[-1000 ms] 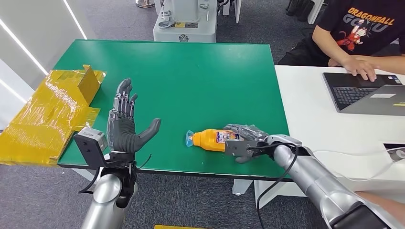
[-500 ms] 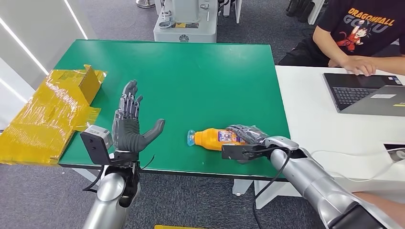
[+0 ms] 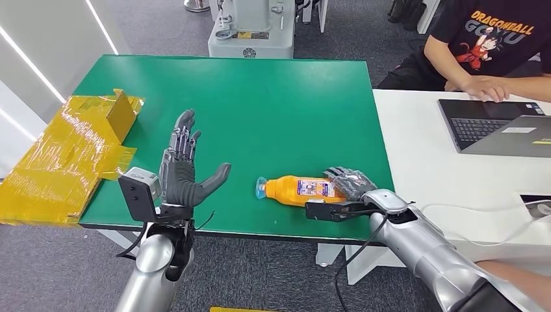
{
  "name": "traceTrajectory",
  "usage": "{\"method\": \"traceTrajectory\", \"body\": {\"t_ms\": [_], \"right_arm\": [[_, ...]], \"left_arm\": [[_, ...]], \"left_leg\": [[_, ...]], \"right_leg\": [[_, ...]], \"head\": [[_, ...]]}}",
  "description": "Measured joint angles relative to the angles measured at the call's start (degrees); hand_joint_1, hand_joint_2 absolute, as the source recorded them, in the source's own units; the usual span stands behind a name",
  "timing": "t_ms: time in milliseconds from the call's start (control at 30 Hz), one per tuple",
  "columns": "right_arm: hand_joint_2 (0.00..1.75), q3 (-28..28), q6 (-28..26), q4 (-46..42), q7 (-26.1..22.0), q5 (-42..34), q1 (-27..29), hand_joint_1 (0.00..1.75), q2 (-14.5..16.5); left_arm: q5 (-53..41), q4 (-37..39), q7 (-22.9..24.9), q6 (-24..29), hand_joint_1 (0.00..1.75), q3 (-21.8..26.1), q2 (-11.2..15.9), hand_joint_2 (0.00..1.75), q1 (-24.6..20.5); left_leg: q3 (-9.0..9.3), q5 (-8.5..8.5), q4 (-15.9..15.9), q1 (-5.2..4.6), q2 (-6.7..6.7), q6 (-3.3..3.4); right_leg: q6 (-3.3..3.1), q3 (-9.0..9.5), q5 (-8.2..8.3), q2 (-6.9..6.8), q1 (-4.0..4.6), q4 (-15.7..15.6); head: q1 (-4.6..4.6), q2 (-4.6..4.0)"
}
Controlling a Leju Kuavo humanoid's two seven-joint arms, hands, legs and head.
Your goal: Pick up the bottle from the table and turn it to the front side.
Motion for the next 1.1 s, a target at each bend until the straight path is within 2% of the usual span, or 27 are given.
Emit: {"method": "traceTrajectory", "body": {"t_ms": [433,567,700,867,1100], "right_arm": [[1.75,-1.9,-4.59,-0.07,-2.52,0.49,1.83,1.75,-0.05],[1.75,-3.16,-7.79,-0.47,-3.8,0.27,2.74,1.75,0.07],[1.75,-6.28,-14.71,-1.98,-5.73,-1.3,4.82,1.75,0.74],[1.75,-14.11,-25.16,-7.71,-10.98,-5.88,7.54,1.75,2.71],[1.75,-22.43,-32.79,-17.65,-16.65,-12.53,11.41,1.75,5.95]], "left_arm": [[-0.5,0.66,0.38,-0.22,0.0,0.0,-0.32,1.75,-0.37],[-0.8,0.66,0.04,-0.09,0.0,0.0,-0.32,1.75,-0.37],[-0.99,0.66,-0.42,0.67,0.0,0.0,-0.32,1.75,-0.33],[-0.88,1.02,-0.67,2.41,0.0,0.0,-0.33,1.75,-0.34],[0.37,2.34,-1.41,3.5,0.0,0.0,-0.32,1.75,-1.0]], "left_leg": [[0.04,0.01,0.01,0.0,-0.01,0.0],[0.0,0.01,0.0,0.0,-0.04,0.0],[-0.08,0.01,-0.01,0.0,-0.08,0.0],[-0.11,0.0,-0.02,0.0,-0.08,0.0],[-0.12,-0.01,-0.04,0.0,-0.07,-0.02]], "right_leg": [[0.02,0.06,0.04,0.0,0.0,0.01],[0.02,0.06,0.03,-0.04,0.0,0.02],[0.01,0.01,0.02,-0.08,0.0,0.05],[0.0,-0.06,-0.01,-0.08,0.0,0.07],[0.0,-0.07,-0.06,-0.08,0.01,0.07]], "head": [[-0.01,0.0],[0.0,0.0],[0.0,0.0],[-0.02,0.0],[0.0,0.0]]}}
